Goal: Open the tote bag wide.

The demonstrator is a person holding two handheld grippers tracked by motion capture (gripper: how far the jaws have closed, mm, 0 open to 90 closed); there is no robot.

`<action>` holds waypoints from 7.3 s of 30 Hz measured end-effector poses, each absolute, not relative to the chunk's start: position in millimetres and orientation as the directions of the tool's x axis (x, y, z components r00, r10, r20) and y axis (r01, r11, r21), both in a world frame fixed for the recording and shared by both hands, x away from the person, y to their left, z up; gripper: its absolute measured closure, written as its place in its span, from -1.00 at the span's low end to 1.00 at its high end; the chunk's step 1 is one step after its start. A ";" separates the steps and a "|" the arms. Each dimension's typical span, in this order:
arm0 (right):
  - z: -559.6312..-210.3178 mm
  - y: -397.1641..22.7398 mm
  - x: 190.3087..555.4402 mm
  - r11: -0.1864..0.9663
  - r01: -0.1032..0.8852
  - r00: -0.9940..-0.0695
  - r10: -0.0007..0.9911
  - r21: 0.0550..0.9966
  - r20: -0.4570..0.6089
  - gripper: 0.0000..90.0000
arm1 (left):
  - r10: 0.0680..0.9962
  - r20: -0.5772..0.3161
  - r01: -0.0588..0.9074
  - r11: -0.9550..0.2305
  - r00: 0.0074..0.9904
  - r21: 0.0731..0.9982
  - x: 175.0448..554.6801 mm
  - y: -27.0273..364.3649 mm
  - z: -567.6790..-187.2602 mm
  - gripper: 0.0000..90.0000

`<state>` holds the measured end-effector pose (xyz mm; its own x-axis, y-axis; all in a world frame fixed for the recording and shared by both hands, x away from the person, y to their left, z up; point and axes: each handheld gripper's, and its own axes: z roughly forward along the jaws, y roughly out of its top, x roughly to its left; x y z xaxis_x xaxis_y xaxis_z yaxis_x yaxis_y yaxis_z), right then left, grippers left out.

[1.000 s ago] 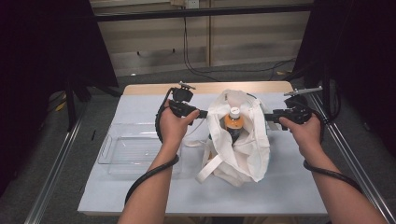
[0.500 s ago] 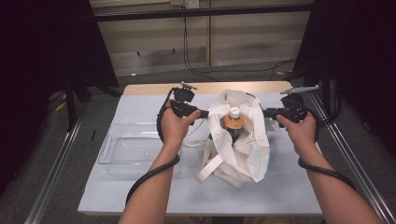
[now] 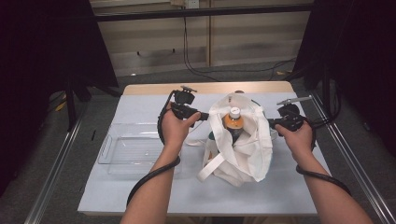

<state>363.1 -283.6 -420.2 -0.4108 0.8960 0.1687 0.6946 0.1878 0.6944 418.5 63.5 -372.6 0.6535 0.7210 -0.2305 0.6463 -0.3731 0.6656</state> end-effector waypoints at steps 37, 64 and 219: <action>-401.6 -287.3 362.0 0.183 0.665 -0.407 0.902 0.724 0.146 0.78 | 0.723 -0.263 0.658 -0.335 0.639 0.674 425.4 46.9 -359.3 -0.38; -371.6 -293.3 365.1 0.156 0.667 -0.372 0.917 0.729 0.145 0.39 | 0.723 -0.237 0.649 -0.362 0.648 0.669 424.0 39.6 -363.8 -0.39; -442.6 -285.5 380.5 0.071 0.793 -0.288 0.919 0.606 0.270 1.00 | 0.810 -0.133 0.769 -0.472 0.571 0.430 449.7 25.9 -418.5 0.82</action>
<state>380.5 -285.5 -442.6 -0.2883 0.9186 0.2702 0.7925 0.0706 0.6058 449.7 25.9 -418.5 0.5714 0.8098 -0.1330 0.7695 -0.4723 0.4299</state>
